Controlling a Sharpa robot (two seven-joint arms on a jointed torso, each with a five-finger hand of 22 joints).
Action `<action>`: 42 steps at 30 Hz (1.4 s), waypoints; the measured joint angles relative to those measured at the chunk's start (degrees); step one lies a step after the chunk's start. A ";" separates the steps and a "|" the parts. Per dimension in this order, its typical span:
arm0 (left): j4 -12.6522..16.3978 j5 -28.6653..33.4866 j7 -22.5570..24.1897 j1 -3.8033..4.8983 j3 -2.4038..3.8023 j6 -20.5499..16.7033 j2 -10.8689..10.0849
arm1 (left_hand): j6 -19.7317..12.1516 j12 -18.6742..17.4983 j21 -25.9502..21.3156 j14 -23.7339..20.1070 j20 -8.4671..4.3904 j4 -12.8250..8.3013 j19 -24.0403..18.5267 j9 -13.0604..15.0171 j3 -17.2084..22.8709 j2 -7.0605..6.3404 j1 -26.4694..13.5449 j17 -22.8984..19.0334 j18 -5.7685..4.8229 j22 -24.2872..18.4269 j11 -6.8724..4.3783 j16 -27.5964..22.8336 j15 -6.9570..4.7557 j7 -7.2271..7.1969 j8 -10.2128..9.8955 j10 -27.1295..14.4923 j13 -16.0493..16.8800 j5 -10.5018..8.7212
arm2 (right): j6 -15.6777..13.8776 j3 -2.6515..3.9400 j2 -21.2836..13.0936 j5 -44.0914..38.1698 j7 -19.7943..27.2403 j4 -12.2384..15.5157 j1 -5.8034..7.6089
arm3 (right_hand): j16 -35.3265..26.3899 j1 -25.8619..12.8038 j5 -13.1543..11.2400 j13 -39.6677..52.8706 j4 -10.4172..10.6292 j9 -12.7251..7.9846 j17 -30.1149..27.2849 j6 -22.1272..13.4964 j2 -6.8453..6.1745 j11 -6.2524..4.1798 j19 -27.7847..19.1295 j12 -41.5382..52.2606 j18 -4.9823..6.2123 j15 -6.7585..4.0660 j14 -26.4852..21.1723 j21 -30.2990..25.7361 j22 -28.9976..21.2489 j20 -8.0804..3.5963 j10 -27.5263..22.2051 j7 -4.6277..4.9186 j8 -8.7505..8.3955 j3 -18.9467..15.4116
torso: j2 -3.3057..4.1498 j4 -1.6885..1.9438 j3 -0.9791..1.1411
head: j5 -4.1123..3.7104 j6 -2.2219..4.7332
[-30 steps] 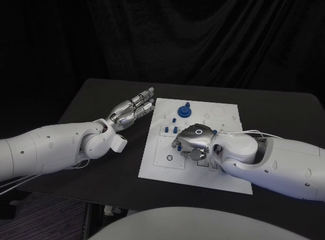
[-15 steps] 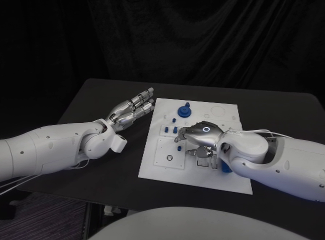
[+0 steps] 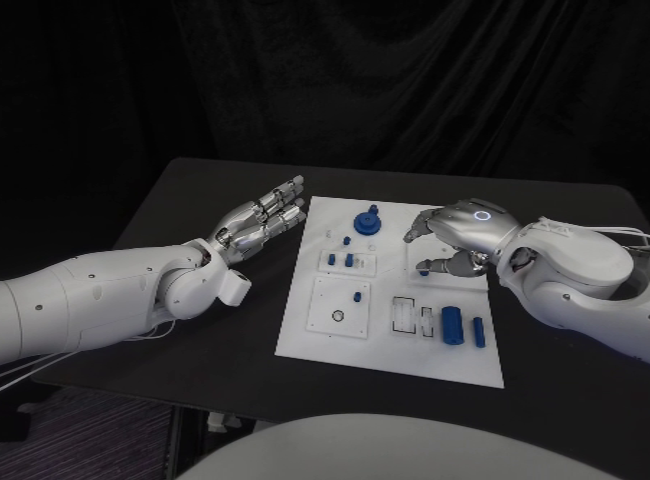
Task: Assemble the parts on the task board
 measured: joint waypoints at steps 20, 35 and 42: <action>-0.12 0.00 0.00 -0.50 0.00 0.05 0.01 | 0.00 0.00 0.00 0.21 0.00 -0.16 0.00 0.00 0.16 -0.04 0.42 0.03 0.00 0.01 0.00 0.00 0.21 0.40 0.00 0.00 -0.03 0.27 | 1.37 -0.38 -1.07 3.48 -1.54 -4.25 -3.49 | 0.11 0.10 2.68 -2.35 -3.84 -1.91 0.58 0.92 2.68 -2.43 1.95 -2.62 -0.54 -1.97 2.37 2.00 -0.01 -1.82 12.75 -0.92 -0.73 0.27 | 0.11 -0.09 0.04 | -0.34 0.00; -0.15 0.00 0.00 -0.69 0.00 0.15 -0.08 | 0.20 0.00 0.00 0.21 0.42 -0.63 0.00 0.00 0.63 0.19 1.11 0.01 0.00 -0.02 0.22 0.00 0.21 0.60 0.00 0.23 -0.02 0.88 | 1.15 -0.35 1.05 4.58 -0.92 -6.66 -4.70 | -0.58 1.46 12.00 -2.20 -8.45 -3.50 0.79 -0.74 3.43 -3.57 2.74 -6.05 -0.53 -2.77 2.75 2.00 -0.02 -2.62 20.62 -0.91 -1.01 4.48 | 0.16 0.10 0.04 | -0.19 0.00; -0.14 0.00 0.00 -0.71 0.00 0.22 -0.10 | 0.20 0.00 0.00 0.21 0.42 -0.79 0.00 0.00 0.79 0.19 1.11 -0.01 0.01 -0.04 0.43 0.00 0.21 0.60 0.00 0.02 -0.01 0.88 | 0.85 -0.33 1.49 5.01 -0.57 -7.16 -4.79 | -0.78 0.60 11.99 -2.09 -8.43 -3.59 1.23 -0.28 2.58 -4.15 2.83 -7.26 -0.71 -3.28 3.25 2.37 -0.02 -3.12 23.48 0.37 -0.78 6.73 | 0.18 0.10 -0.03 | -0.27 0.00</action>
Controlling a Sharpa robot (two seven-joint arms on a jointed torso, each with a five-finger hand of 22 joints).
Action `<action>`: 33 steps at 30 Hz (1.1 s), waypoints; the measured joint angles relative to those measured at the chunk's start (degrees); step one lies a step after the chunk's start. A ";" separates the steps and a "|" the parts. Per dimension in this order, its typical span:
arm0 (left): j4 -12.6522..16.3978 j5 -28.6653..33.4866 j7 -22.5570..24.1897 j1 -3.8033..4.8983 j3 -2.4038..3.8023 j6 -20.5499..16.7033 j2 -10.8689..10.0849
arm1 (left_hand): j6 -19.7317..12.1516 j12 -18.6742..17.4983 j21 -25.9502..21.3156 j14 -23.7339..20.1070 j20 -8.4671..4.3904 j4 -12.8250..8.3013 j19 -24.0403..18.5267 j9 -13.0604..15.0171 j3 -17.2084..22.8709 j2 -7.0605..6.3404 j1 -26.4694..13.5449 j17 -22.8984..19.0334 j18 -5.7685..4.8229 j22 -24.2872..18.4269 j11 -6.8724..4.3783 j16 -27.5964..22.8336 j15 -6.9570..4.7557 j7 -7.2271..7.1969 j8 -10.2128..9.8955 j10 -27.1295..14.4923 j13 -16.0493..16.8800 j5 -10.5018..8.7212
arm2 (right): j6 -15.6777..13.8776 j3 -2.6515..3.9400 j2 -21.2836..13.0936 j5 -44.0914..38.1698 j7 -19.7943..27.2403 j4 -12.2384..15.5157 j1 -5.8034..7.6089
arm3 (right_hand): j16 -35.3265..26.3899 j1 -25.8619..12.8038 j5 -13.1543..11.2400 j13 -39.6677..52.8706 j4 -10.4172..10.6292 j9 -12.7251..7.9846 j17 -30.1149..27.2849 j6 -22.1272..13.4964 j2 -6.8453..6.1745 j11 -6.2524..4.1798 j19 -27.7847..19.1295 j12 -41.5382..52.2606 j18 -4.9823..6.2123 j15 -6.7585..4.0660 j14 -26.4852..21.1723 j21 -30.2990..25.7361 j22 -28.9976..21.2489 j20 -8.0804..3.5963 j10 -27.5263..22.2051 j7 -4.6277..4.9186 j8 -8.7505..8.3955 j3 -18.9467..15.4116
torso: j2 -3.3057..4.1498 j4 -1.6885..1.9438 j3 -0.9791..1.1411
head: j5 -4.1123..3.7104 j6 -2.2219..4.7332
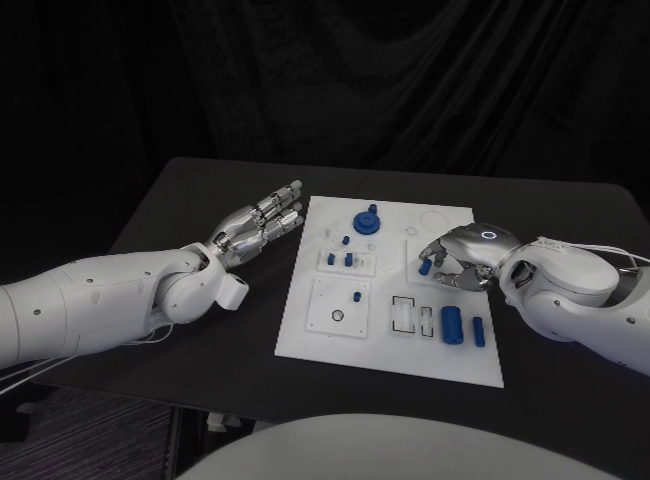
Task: Assemble the parts on the task board
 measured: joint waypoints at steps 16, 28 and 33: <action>-0.16 0.00 0.00 -0.07 0.00 0.14 0.15 | 0.11 0.00 0.00 0.00 0.00 -0.32 0.00 0.00 0.32 0.29 0.29 0.01 0.00 0.01 0.00 0.00 -0.01 0.52 0.00 0.00 0.01 0.37 | -0.61 0.03 1.14 1.07 0.50 -0.97 -0.03 | 0.00 -1.52 -3.93 1.39 0.35 2.97 0.85 6.79 -0.43 -1.15 0.51 -0.21 -0.68 -0.93 0.52 0.75 -0.01 -0.91 3.93 1.00 3.44 2.13 | -0.03 -0.06 0.01 | -0.04 0.00; -0.26 0.00 0.00 -0.19 0.00 0.30 0.27 | 0.11 0.00 0.00 0.00 -0.01 -0.64 -0.01 0.00 0.64 0.07 0.51 0.04 0.00 0.02 0.20 0.00 0.00 0.52 0.00 0.20 -0.02 0.37 | -0.87 0.03 1.98 1.61 0.60 -1.79 -0.03 | 0.00 -1.52 -4.50 2.27 -0.20 4.96 1.31 8.88 -0.43 -1.64 0.81 -0.21 -0.68 -1.32 0.92 1.42 -0.01 -1.21 5.08 1.08 4.97 2.68 | -0.13 -0.08 0.00 | 0.01 0.00; -0.33 0.00 0.00 -0.31 0.02 0.41 0.32 | 0.11 0.00 0.00 0.00 -0.01 -0.63 -0.01 0.00 0.64 0.32 0.77 0.04 0.00 0.02 0.19 0.00 -0.01 0.52 0.00 0.20 -0.03 0.37 | -1.06 0.03 2.06 1.83 0.62 -1.92 -0.03 | 0.00 -1.52 -5.42 2.54 -0.37 5.40 1.30 8.88 -0.43 -1.77 0.81 0.07 -0.68 -1.32 0.92 1.42 -0.01 -1.21 5.37 1.08 5.25 2.51 | -0.13 -0.06 -0.01 | 0.05 0.00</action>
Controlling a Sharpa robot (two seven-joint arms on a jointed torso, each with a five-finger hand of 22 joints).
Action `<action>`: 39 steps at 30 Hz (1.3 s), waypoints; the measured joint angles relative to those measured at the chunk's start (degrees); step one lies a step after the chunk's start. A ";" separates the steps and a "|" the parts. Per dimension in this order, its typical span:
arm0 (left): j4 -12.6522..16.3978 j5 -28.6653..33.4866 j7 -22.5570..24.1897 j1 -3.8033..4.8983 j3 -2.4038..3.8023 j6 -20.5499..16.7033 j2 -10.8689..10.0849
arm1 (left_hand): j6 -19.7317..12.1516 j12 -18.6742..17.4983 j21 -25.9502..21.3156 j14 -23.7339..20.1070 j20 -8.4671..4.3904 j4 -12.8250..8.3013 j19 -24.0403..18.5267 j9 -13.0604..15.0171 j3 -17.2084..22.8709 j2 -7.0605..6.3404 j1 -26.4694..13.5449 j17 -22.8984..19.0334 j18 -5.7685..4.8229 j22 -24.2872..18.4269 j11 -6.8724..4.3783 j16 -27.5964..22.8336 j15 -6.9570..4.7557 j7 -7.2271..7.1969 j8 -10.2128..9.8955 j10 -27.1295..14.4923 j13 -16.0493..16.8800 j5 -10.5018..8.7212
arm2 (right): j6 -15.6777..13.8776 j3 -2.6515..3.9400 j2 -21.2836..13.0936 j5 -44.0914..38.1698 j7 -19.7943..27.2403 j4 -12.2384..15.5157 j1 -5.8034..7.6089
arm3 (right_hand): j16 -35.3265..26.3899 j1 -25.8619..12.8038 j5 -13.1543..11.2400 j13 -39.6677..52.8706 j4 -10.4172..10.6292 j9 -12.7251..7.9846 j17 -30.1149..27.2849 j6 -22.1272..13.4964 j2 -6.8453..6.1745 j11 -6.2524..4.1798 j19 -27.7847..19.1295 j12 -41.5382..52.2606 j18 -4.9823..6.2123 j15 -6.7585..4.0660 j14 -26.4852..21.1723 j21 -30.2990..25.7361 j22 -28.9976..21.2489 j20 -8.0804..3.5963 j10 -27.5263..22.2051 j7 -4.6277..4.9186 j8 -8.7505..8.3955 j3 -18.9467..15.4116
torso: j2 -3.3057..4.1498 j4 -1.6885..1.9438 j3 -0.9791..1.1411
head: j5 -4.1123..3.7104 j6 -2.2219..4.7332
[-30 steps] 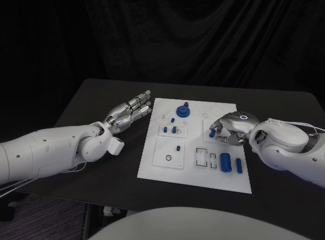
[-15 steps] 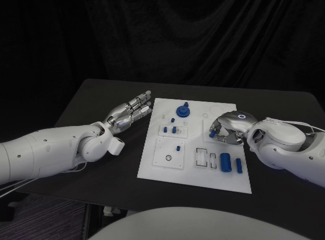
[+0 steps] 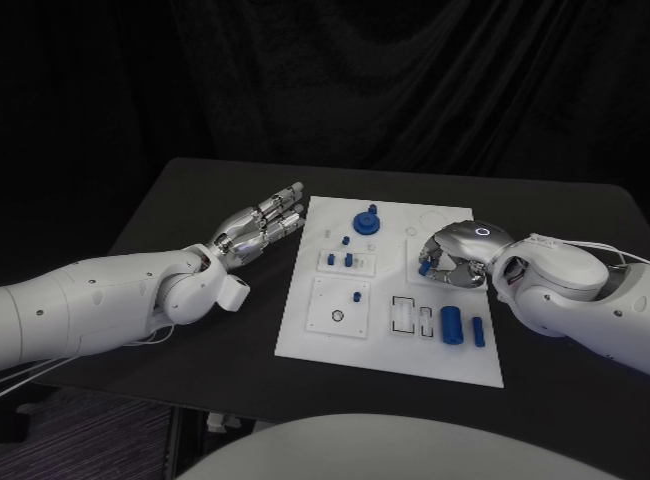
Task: Assemble the parts on the task board
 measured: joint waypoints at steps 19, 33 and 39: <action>-0.20 0.00 0.00 -0.31 -0.02 0.29 0.03 | 0.23 0.00 0.00 0.00 0.21 -0.49 -0.21 0.00 0.16 0.00 0.00 -0.03 0.00 0.01 0.00 0.00 0.41 0.23 0.00 0.00 0.02 0.00 | 0.21 0.00 0.64 0.22 0.09 -0.66 0.00 | -0.96 -1.74 -3.26 1.10 0.57 0.73 -0.98 -5.85 -0.53 1.37 -0.41 -0.95 0.01 0.61 -0.61 -2.12 0.00 0.41 -4.25 0.51 -2.36 -1.66 | -0.01 0.07 -0.08 | 0.26 0.00; -0.53 0.00 0.00 -0.46 -0.02 0.33 0.30 | 0.81 0.00 0.00 0.00 0.20 -0.72 -0.21 0.10 0.39 0.00 0.00 -0.03 0.00 0.02 0.00 0.00 0.41 0.81 0.00 0.00 0.04 0.00 | 0.81 0.01 1.14 0.29 0.08 -0.94 -0.01 | -0.95 -0.88 -1.12 2.55 -0.29 1.41 -0.62 -4.19 0.33 0.99 -0.41 0.65 0.01 0.61 -0.61 -2.41 -0.01 0.41 -3.72 0.74 -1.52 -1.13 | 0.01 0.10 -0.08 | 0.28 0.00; -0.61 0.00 0.00 -0.50 0.01 0.37 0.36 | 0.81 0.00 0.00 0.00 0.20 -0.72 -0.21 0.09 0.39 0.00 0.00 -0.03 0.00 0.02 0.00 0.00 0.41 0.81 0.00 0.00 0.05 0.00 | 0.75 0.01 1.17 0.30 0.10 -0.94 -0.01 | -0.95 1.22 2.12 4.61 -2.34 3.06 -0.10 -1.17 1.10 -0.10 -0.31 3.47 0.01 -0.08 -0.42 -1.41 -0.01 -0.10 -1.67 0.18 0.47 0.03 | 0.03 0.03 -0.07 | 0.40 0.00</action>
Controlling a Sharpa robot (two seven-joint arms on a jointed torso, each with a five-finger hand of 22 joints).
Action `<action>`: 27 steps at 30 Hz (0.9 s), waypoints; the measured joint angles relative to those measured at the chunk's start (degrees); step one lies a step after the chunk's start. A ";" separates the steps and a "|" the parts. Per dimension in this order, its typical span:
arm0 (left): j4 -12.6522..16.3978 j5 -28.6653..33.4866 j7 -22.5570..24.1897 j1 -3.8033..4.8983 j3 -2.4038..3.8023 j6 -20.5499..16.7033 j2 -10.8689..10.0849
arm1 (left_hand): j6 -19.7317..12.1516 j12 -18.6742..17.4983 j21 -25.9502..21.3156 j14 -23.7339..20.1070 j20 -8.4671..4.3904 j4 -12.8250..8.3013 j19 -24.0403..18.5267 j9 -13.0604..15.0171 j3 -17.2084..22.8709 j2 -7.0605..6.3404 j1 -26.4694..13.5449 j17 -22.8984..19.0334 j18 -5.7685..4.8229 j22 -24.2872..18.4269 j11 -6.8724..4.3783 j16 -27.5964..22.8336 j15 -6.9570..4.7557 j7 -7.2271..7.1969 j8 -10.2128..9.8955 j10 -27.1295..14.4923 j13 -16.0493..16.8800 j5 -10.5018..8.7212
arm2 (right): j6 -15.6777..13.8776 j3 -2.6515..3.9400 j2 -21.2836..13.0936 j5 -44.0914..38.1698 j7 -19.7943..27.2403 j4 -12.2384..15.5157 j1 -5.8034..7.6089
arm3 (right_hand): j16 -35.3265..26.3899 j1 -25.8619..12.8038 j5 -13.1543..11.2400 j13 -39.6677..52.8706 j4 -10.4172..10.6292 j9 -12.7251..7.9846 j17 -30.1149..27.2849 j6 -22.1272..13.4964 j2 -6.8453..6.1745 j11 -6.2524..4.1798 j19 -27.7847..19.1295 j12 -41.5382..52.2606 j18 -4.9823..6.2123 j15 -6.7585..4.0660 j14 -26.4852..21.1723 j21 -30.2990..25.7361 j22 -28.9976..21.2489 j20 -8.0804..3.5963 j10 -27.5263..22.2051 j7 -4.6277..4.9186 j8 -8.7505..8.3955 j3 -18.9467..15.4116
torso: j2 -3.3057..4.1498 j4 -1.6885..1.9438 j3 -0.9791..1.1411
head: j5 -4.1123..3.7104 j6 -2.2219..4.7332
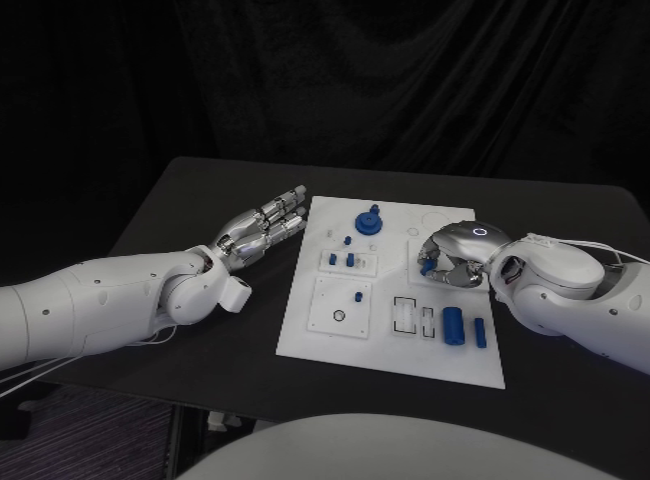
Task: Assemble the parts on the task board
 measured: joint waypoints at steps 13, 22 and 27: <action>-0.05 0.00 0.00 -0.23 -0.02 0.13 0.02 | 0.21 0.00 0.00 0.00 0.00 -0.16 0.00 -0.01 -0.17 0.00 0.00 0.03 0.00 0.00 0.00 0.00 0.00 0.21 0.00 0.00 -0.04 0.00 | -2.58 0.07 -1.71 0.03 0.53 2.08 0.00 | 0.29 1.95 0.56 4.39 -2.97 2.58 0.60 4.56 0.31 -1.25 0.61 4.89 0.00 -1.18 0.45 1.44 0.00 -1.03 2.39 -1.30 3.27 0.53 | 0.00 -0.02 0.03 | 0.37 0.00; 0.03 0.00 0.00 -0.24 -0.02 0.13 0.03 | 0.21 0.00 0.00 0.00 0.00 -0.16 0.00 0.05 -0.17 0.00 0.00 0.03 0.00 -0.04 0.00 0.00 0.00 0.21 0.00 0.00 -0.05 0.00 | -4.55 0.19 -3.74 0.04 0.60 6.64 3.49 | 0.29 2.07 0.56 4.98 -3.47 2.61 0.70 4.57 0.32 -1.24 0.61 5.14 0.01 -1.37 0.64 1.79 0.00 -1.03 2.40 -1.30 3.35 0.80 | -0.06 -0.05 0.07 | 0.85 0.00; 0.04 0.00 0.00 -0.25 -0.02 0.13 0.06 | 0.21 0.00 0.00 0.00 0.00 -0.16 0.00 0.04 -0.17 0.00 0.00 0.04 0.00 -0.04 0.00 0.00 0.00 0.21 0.00 0.00 -0.04 0.00 | -4.91 0.24 -4.43 0.04 0.56 10.12 5.41 | 0.29 2.07 0.56 5.11 -3.67 3.15 0.76 4.57 0.32 -1.22 0.61 5.17 0.00 -1.37 0.64 1.79 0.00 -1.03 2.41 -1.30 3.35 0.91 | -0.17 -0.10 0.05 | 1.19 0.00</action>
